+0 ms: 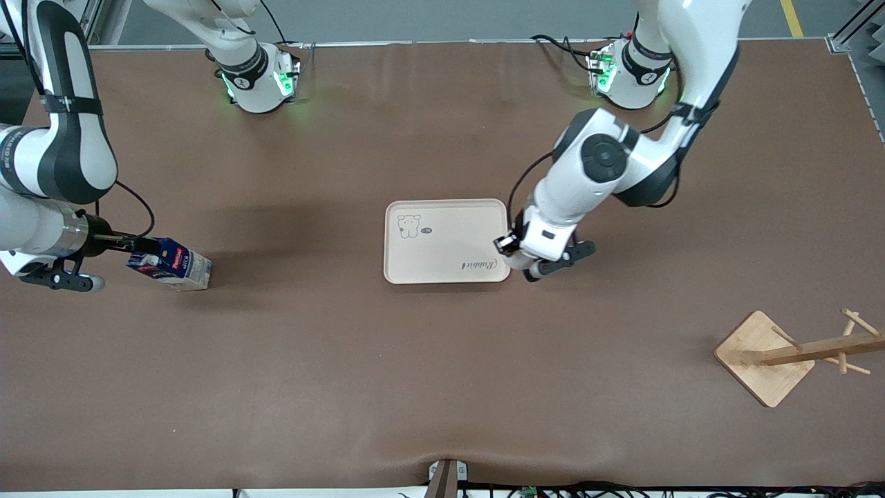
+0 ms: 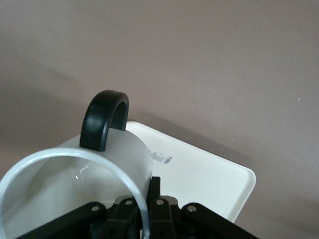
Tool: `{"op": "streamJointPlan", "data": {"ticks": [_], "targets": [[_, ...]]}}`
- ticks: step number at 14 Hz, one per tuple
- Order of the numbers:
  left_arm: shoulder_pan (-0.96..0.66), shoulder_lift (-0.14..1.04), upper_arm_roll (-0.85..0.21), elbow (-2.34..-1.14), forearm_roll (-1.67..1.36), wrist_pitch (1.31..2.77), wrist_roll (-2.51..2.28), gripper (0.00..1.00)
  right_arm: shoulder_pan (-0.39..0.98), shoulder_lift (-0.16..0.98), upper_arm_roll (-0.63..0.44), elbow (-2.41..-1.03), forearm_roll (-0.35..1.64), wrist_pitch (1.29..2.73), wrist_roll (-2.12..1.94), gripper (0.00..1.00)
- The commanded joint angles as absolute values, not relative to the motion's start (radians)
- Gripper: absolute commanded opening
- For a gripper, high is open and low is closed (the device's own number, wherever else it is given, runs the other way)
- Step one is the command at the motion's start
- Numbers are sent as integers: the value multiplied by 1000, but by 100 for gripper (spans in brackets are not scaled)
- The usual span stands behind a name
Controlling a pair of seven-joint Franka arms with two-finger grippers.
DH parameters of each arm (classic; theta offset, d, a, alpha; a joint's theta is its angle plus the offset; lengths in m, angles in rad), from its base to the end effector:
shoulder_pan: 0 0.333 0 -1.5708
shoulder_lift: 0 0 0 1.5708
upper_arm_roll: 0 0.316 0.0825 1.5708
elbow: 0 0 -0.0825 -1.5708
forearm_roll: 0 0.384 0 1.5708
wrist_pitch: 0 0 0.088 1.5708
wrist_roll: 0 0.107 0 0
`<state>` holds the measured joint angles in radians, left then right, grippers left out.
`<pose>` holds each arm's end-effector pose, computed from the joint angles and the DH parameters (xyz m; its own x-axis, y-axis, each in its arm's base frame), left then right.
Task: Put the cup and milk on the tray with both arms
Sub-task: 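Lift the mug off the stand while the right gripper reaches the milk, then lower the mug onto the tray while the right gripper grasps the milk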
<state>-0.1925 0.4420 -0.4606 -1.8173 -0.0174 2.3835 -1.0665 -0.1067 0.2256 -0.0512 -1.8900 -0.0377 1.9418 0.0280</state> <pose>0.5393 -0.3800 0.3349 0.8880 0.4484 -0.1015 0.4593 -0.8559 0.2377 0.5829 -0.0942 0.3737 0.9704 -0.1697 -0.1717 -0.1637 -0.9853 0.0485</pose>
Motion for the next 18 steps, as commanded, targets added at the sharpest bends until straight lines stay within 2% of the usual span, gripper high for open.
{"op": "streamJointPlan", "data": {"ticks": [1, 5, 9, 12, 14, 15, 16, 18], "targets": [[-267, 547, -449, -1714, 78, 2356, -1222, 0, -106, 164, -52, -2003, -31, 2087, 29, 100], [-337, 601, -445, -1707, 103, 2356, -1304, 0, -110, 160, -52, -2026, -31, 2108, 28, 100], [-377, 623, -434, -1723, 153, 2301, -1406, 0, -109, 129, -52, -2147, -31, 2339, 23, 100], [-382, 638, -434, -1730, 170, 2293, -1468, 0, -107, 123, -52, -2174, -31, 2381, 21, 99], [-390, 647, -434, -1732, 173, 2293, -1500, 0, -106, 111, -52, -2175, -31, 2341, 21, 43], [-390, 655, -434, -1730, 173, 2293, -1509, 0, -107, 107, -52, -2166, -31, 2279, 20, 9], [-390, 658, -433, -1732, 173, 2293, -1512, 0, -109, 103, -52, -2151, -31, 2202, 23, 0], [-390, 663, -433, -1735, 173, 2292, -1517, 0, -109, 103, -52, -2131, -28, 2158, 23, 0]]}}
